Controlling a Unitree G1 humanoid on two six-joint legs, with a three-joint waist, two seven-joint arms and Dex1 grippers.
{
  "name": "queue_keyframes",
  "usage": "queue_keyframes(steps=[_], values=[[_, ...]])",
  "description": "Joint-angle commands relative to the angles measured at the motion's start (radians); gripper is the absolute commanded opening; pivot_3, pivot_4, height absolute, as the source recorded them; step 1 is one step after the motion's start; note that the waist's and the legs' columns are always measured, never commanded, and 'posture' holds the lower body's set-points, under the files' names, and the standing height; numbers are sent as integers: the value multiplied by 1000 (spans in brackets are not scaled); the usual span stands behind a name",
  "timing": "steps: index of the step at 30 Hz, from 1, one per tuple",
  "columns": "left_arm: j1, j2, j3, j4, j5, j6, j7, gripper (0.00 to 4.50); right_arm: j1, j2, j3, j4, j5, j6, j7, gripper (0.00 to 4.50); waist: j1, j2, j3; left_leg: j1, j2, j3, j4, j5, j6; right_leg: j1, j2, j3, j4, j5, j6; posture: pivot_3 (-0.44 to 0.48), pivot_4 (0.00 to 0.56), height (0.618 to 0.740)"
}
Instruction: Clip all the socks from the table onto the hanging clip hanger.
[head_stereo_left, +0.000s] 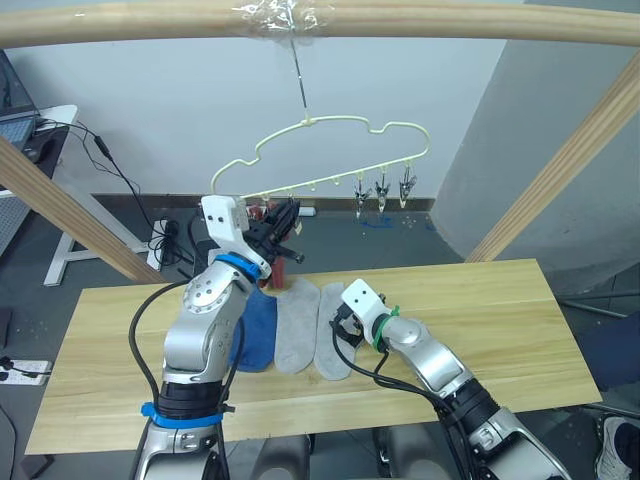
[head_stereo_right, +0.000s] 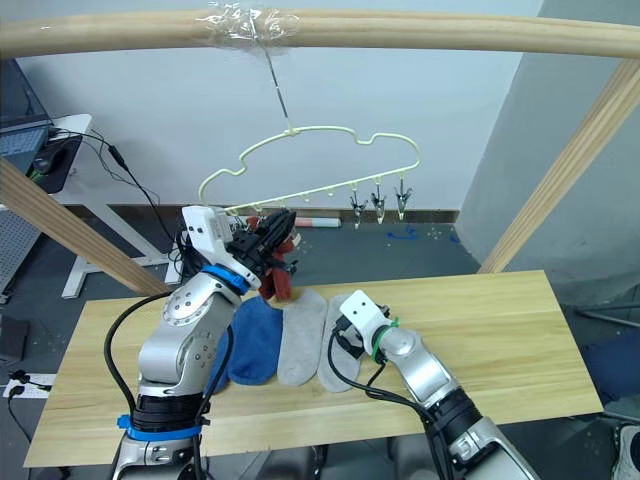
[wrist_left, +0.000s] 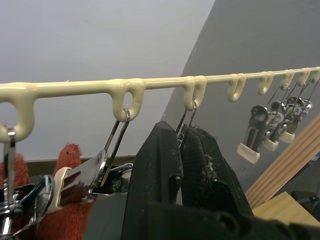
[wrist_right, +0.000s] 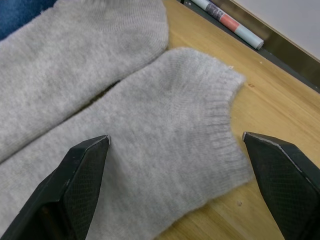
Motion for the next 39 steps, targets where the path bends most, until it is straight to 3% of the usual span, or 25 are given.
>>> queue_keyframes(steps=[1,8,23,27,34,37,39], values=[[9,8,2,-13,4,6,3,64,15,-6,-14,-93,-15,14,13,4500,0,0,0,0,0,0,0,0,0,0,0,0,0,0,0,100,255,740],[19,9,-11,-20,11,0,1,64,32,22,-17,-125,-23,37,20,4500,-1,0,0,0,0,0,0,0,0,0,0,0,0,0,0,93,252,740],[21,10,-12,-33,12,12,-2,64,31,53,-15,105,-72,-48,27,4500,-1,0,0,2,0,0,-1,0,0,1,0,0,0,0,0,107,245,740],[14,15,-4,-24,7,15,-7,64,63,12,-10,67,-76,-53,66,3538,0,0,0,5,0,0,-1,0,0,5,0,0,0,0,0,108,242,740],[-37,46,25,35,-64,59,-78,64,124,-119,-16,-10,-98,-128,126,1043,8,0,0,6,0,0,-1,0,0,6,0,-1,0,0,0,107,237,740],[-83,51,56,77,-150,147,-105,64,139,-176,-37,-62,-93,-184,152,36,15,0,0,7,0,0,-1,0,0,6,0,-1,0,0,0,103,235,740],[-123,43,104,105,-254,265,-97,64,142,-210,-46,-108,-93,-233,165,36,17,0,0,7,0,1,-1,0,0,6,0,-1,0,0,0,98,233,740]])
